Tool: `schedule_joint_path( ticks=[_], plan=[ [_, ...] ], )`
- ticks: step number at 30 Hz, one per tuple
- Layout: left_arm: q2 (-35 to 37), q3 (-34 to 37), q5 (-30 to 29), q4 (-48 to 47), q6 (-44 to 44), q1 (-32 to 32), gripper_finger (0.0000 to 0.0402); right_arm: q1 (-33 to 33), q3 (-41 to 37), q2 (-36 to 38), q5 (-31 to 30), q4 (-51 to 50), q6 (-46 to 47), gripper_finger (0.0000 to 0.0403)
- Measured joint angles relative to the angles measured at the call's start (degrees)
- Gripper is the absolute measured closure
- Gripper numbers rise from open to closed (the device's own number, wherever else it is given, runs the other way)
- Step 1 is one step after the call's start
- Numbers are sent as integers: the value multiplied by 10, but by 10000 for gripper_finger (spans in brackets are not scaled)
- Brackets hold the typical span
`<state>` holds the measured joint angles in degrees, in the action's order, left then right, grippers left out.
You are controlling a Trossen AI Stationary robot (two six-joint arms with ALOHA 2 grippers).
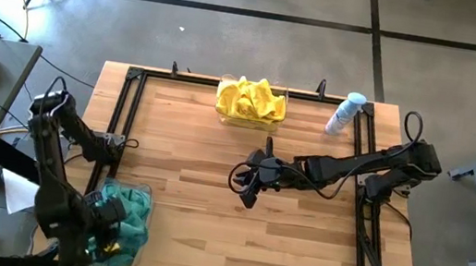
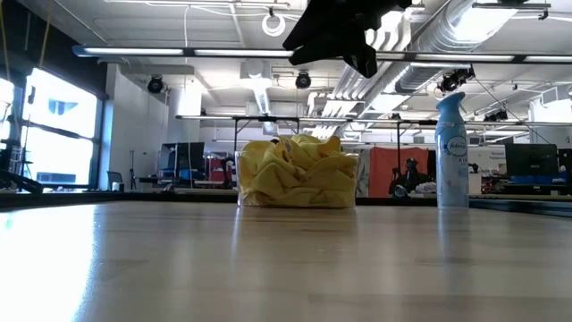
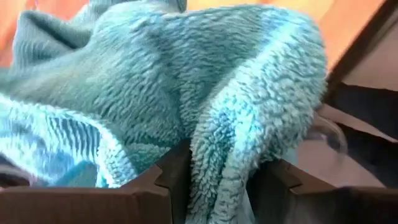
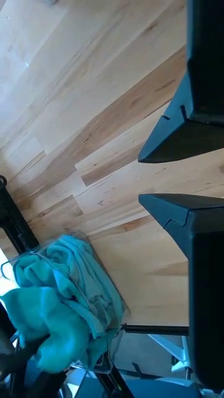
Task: Sort microfiber towel by color & place in baskets
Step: Put the blue microfiber towel into the bottom transparent bin
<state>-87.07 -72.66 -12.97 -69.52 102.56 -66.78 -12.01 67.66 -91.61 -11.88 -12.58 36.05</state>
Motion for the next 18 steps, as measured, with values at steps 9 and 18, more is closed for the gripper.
schedule_joint_path(
  ticks=[9,18],
  plan=[
    [83,0,7,0,8,0,279,0,0,0,0,0,1,318],
    [98,-1,9,-2,-21,0,279,0,0,0,0,0,1,318]
  ],
)
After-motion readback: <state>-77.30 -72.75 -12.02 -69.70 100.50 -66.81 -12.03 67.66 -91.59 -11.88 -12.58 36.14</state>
